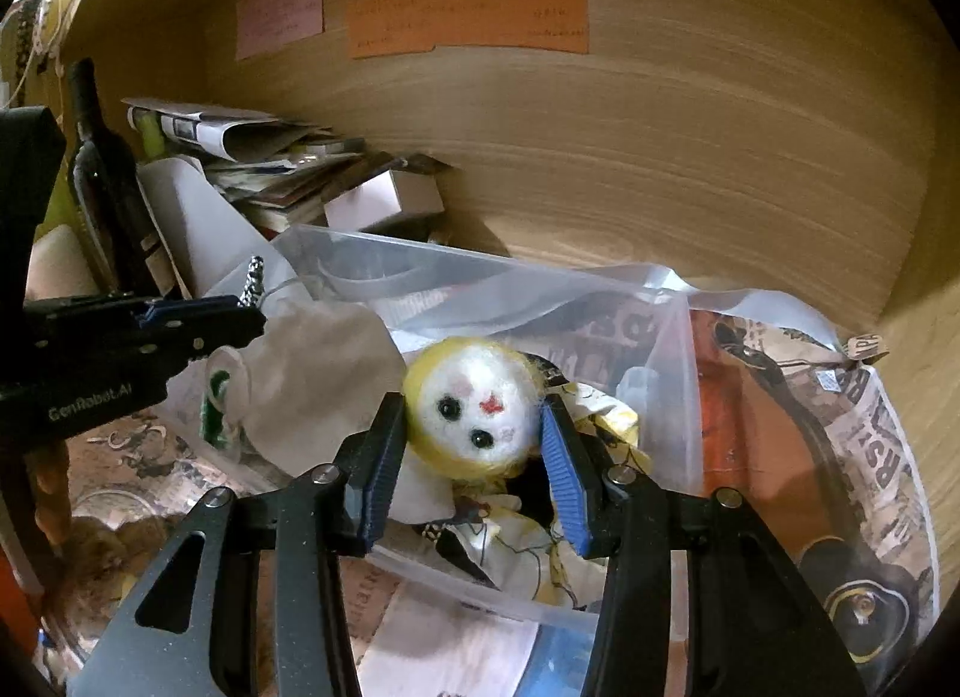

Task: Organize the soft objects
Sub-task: 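Place the bracelet and yellow chick plush into the clear box and release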

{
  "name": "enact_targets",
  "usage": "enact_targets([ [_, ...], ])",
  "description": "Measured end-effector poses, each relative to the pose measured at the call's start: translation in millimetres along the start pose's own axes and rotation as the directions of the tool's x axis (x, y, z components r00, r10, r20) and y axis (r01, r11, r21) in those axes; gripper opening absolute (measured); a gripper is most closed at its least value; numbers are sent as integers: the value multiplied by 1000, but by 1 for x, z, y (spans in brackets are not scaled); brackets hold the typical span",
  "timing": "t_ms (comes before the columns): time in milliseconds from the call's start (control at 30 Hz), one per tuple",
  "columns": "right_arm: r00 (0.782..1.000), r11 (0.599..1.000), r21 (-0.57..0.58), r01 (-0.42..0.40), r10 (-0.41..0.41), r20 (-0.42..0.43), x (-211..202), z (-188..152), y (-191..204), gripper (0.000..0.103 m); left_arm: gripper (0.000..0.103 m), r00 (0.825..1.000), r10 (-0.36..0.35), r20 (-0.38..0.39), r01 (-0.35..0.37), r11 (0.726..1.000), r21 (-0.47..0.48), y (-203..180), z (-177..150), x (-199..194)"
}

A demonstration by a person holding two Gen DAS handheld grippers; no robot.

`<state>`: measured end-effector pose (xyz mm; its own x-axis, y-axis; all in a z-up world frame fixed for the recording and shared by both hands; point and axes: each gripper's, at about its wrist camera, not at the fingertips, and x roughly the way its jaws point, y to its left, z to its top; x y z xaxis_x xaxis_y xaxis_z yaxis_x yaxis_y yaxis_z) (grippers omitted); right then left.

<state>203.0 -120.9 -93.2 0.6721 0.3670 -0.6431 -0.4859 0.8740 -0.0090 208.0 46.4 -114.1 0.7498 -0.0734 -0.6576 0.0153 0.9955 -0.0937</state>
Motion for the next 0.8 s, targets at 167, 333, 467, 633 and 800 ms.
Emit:
enact_targets([
  [167,1000,1000,-15,7,-7,-5,1,-1,1,53,42,1000,2,17,-2,1000,-2,-1,-1,-4],
  [333,1000,999,-28,15,-14,19,-5,0,4,69,53,999,-1,51,1,1000,-11,0,0,-19],
  [467,999,999,-29,24,-22,48,-16,3,5,73,61,996,4,86,-3,1000,-11,-2,1,-33],
  [633,996,999,-29,25,-22,85,-33,7,7,84,78,989,15,145,-14,1000,-8,-4,0,-60],
  [800,990,999,-20,33,-30,139,-55,7,10,89,94,981,34,193,-36,999,8,-8,-5,-86],
])
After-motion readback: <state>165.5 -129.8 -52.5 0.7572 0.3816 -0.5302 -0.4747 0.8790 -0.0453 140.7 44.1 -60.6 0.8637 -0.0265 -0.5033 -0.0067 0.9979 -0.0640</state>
